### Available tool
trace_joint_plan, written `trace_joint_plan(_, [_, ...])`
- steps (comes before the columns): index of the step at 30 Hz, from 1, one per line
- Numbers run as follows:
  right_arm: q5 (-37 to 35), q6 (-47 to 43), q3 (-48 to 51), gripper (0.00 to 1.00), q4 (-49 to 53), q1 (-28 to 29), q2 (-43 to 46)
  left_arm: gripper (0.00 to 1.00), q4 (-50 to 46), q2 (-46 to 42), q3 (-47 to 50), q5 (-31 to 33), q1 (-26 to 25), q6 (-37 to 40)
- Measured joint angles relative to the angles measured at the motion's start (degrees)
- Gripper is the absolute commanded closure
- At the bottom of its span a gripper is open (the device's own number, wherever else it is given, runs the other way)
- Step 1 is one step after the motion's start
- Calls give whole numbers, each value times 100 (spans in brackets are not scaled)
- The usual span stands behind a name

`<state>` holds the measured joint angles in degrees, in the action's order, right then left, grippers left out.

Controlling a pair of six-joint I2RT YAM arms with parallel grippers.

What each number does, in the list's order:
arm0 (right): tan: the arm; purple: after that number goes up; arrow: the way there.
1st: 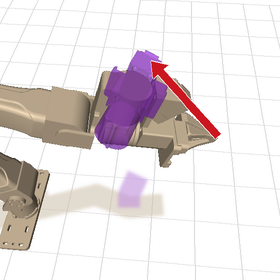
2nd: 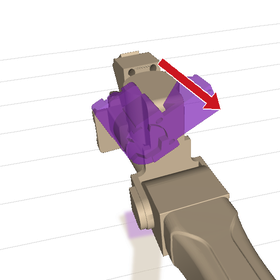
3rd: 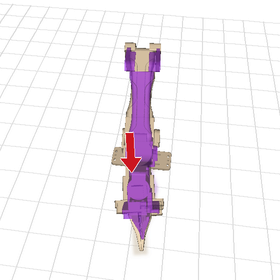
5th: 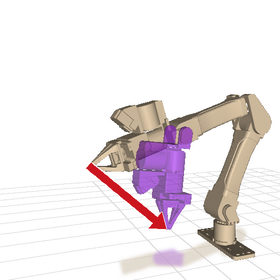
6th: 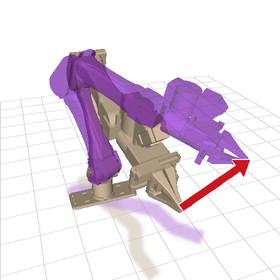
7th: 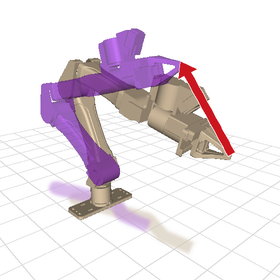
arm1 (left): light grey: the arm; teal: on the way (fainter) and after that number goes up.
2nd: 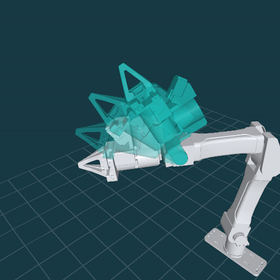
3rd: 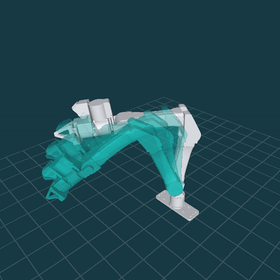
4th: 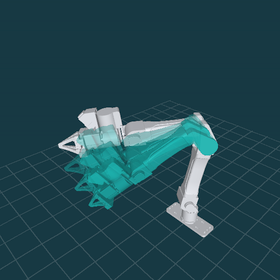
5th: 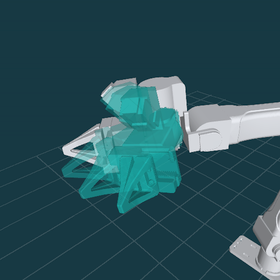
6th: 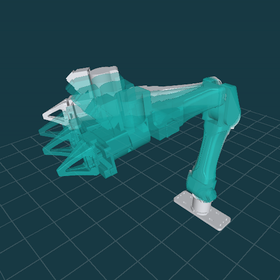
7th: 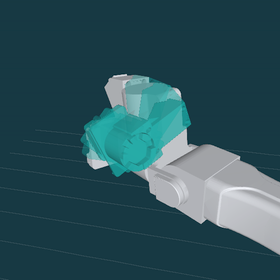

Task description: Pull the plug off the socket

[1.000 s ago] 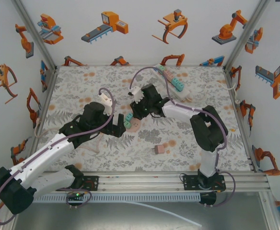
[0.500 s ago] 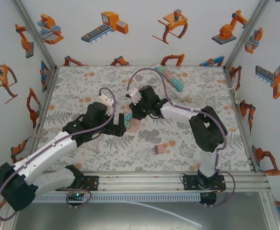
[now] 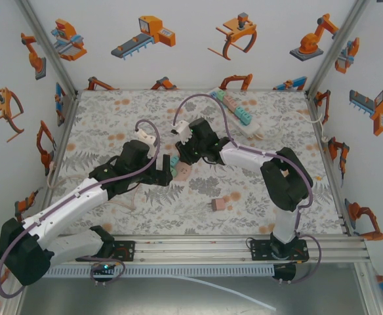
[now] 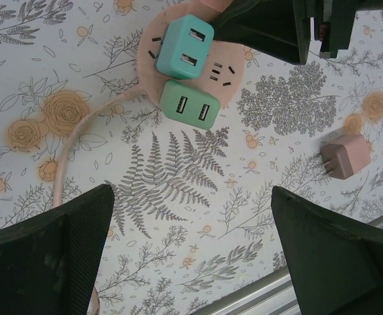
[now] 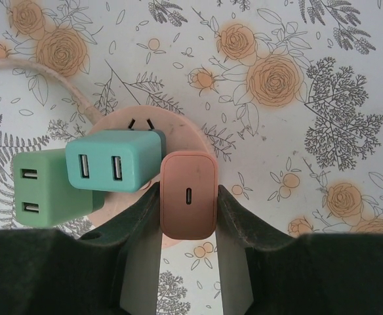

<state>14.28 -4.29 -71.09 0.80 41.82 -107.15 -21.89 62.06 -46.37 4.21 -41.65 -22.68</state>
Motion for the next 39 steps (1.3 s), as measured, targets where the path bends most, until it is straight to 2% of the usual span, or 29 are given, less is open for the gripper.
trace_joint_plan(6, [2,63,0,76,-9,0,0,3,0,7,0,79,24,-199])
trace_joint_plan(10, [2,142,33,76,-63,2,2,1,164,74,109,138,256,-876])
trace_joint_plan(13, [0,291,111,76,-166,0,2,10,472,179,404,81,586,-1635])
trace_joint_plan(18, [0,702,302,76,-365,2,31,11,822,422,861,61,857,-2638])
trace_joint_plan(21, [-15,804,391,76,-472,20,109,21,807,529,833,116,957,-2959])
trace_joint_plan(27, [-13,817,634,76,-739,74,232,36,691,988,374,129,1530,-3115])
trace_joint_plan(39, [15,820,636,76,-798,76,232,41,813,2398,-48,-621,1554,-2791])
